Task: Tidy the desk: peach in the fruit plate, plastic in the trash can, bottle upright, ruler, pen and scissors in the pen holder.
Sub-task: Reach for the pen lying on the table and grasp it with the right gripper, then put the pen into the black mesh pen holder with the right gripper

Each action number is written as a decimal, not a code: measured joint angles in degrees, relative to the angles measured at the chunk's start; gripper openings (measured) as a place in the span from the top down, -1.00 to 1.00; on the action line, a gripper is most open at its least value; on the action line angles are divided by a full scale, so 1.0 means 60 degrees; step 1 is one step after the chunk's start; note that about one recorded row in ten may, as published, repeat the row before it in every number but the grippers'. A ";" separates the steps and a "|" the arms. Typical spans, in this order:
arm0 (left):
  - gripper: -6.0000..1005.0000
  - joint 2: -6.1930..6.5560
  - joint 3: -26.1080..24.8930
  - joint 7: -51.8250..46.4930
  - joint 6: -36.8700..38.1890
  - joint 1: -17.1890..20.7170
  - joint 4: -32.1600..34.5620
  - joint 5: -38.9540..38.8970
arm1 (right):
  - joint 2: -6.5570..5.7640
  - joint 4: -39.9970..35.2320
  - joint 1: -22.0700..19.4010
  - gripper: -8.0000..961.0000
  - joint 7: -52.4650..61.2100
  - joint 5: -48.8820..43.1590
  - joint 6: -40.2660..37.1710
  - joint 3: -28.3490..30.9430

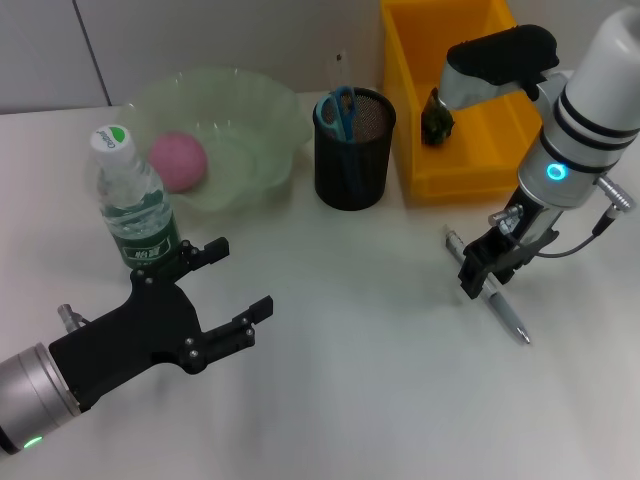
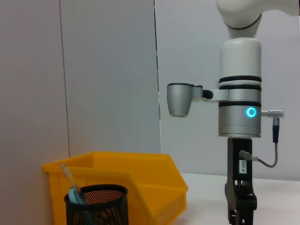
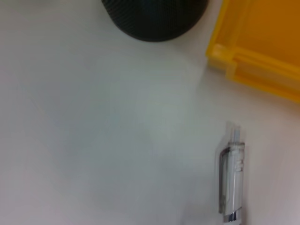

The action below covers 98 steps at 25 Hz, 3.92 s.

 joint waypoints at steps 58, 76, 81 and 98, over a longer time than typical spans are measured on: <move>-0.62 0.0046 0.0044 0.0000 -0.0118 -0.0048 0.0112 0.0000 | 0.0130 0.0282 0.0079 0.52 0.0015 -0.0280 0.0236 -0.0151; -0.62 0.0061 0.0044 -0.0001 -0.0155 -0.0078 0.0113 0.0000 | 0.0127 0.0432 0.0118 0.52 0.0023 -0.0286 0.0330 -0.0241; -0.62 0.0061 0.0044 0.0000 -0.0162 -0.0089 0.0113 0.0001 | 0.0127 0.0489 0.0135 0.52 -0.0005 -0.0286 0.0353 -0.0250; -0.62 0.0061 0.0024 0.0000 -0.0162 -0.0088 0.0113 0.0000 | 0.0156 0.0061 0.0061 0.74 -0.0110 -0.0234 0.0277 -0.0469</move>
